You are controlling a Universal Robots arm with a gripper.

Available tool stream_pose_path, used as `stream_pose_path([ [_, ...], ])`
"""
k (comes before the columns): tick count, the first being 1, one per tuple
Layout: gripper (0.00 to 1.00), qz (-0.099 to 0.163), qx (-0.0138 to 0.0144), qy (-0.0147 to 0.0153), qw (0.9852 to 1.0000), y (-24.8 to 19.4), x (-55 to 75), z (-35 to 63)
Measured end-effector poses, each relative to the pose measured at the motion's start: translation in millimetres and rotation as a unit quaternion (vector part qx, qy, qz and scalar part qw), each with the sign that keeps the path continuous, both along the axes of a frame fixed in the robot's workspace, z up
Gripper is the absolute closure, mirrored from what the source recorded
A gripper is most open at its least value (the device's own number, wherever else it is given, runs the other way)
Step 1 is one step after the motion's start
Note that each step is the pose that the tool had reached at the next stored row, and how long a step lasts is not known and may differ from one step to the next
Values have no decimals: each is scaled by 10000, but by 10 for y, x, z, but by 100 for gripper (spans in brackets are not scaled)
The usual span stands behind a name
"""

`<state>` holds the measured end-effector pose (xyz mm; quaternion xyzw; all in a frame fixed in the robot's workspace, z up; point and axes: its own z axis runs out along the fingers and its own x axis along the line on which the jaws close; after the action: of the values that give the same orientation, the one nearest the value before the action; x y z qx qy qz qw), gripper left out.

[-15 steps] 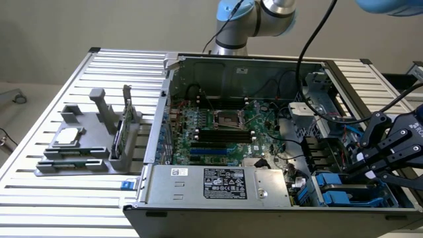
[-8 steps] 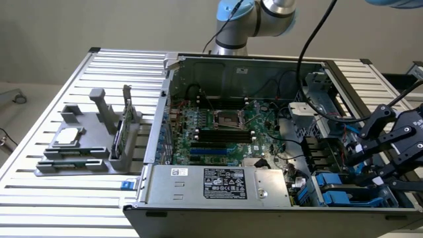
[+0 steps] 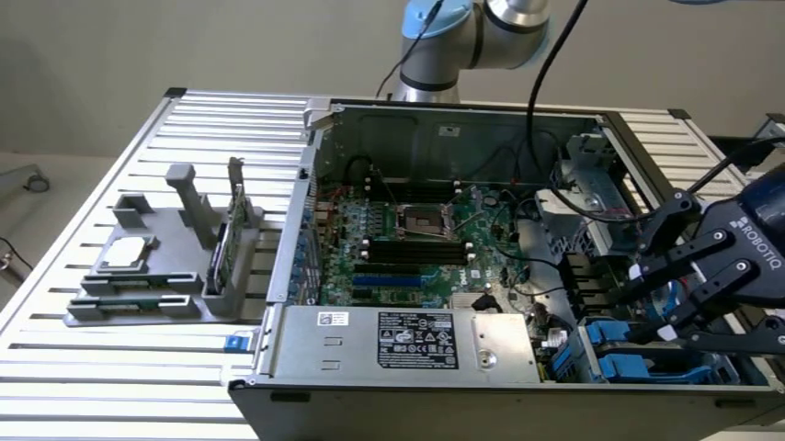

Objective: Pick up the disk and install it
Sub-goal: 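Insert the second disk wire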

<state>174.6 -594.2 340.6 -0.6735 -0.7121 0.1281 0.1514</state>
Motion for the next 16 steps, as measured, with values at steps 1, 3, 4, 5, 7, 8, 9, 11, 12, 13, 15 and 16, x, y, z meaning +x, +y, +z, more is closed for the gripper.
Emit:
stream_pose_path([
  [1, 58, 0, -1, 0, 10000, 0, -40, 27],
  [3, 58, 1, 0, 0, 10000, -1, -122, 91],
  [4, 58, 0, 0, 0, 10000, -1, -157, 127],
  [5, 58, 1, 0, 0, 10000, -1, -184, 173],
  [7, 58, 0, -1, -2, 10000, -1, -201, 219],
  [8, 58, 1, 0, -2, 10000, -1, -201, 218],
  [9, 58, 1, 0, -2, 10000, -1, -201, 219],
  [11, 58, 1, 0, -2, 10000, -1, -201, 219],
  [12, 58, 1, 0, -2, 10000, -1, -201, 219],
  [13, 58, 1, 0, -2, 10000, -1, -201, 218],
  [15, 58, 1, 0, -2, 10000, -1, -201, 218],
  [16, 58, 1, 0, -2, 10000, -1, -201, 219],
])
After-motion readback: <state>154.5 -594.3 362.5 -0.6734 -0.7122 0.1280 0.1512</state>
